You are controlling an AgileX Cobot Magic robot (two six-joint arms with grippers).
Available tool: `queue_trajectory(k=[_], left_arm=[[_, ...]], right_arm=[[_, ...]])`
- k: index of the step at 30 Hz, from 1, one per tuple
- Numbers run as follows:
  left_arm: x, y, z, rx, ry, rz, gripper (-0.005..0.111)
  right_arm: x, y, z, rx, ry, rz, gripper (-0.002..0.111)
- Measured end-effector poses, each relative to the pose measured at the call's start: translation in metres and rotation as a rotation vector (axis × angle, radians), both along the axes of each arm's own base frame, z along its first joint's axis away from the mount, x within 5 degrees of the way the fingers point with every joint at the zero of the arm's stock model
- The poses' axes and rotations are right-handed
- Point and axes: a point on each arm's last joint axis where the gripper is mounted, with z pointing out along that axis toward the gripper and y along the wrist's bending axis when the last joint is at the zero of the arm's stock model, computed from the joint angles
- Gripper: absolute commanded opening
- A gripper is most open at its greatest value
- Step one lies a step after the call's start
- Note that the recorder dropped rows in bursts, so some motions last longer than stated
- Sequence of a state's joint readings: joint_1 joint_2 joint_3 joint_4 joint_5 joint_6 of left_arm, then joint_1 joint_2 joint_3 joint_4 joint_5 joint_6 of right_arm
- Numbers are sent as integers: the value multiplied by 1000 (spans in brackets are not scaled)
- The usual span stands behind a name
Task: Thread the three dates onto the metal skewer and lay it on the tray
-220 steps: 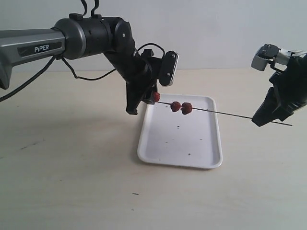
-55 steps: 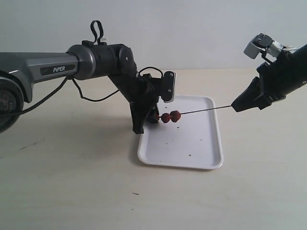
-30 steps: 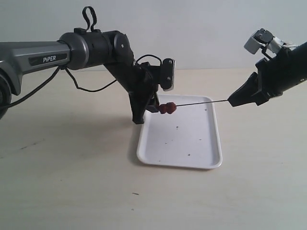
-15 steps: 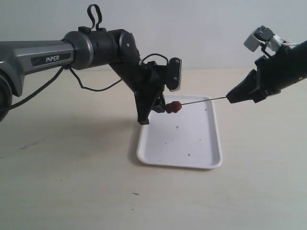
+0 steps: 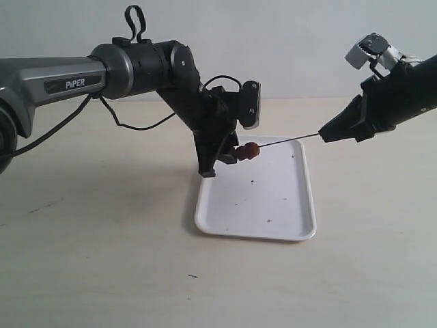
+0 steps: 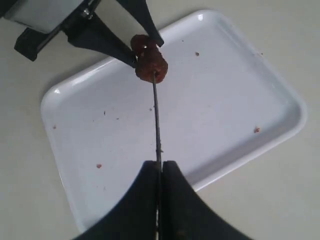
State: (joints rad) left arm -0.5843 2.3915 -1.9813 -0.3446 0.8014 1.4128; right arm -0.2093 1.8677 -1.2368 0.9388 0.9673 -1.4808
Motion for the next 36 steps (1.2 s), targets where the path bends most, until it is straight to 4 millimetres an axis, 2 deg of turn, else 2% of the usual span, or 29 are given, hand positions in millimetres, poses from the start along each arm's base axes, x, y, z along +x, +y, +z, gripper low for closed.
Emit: queue_trajectory(k=[8,16,23,30,34,36], left_arm=[[1,-1,3,-15,-10,42,50],[5,1,4,-20,-26,99,50],[9,12,2,-14,29,156,49],[3,16,-1,21,123,176,20],[-1,18,-1,41,173,185,2],[-2,18,1,43,187,193,0]], right_arm=[[4,-3,1,-19,-22,-67,0],[-2,-3,25,-39,-57,-105,0],[-6,-6,38,-71,-86,-152,0],[-7,-11,39,-116,-135,-230,0],[-13,-3,42,-144,-174,-249,0],[-16,6,43,-165,-203,-249,0]])
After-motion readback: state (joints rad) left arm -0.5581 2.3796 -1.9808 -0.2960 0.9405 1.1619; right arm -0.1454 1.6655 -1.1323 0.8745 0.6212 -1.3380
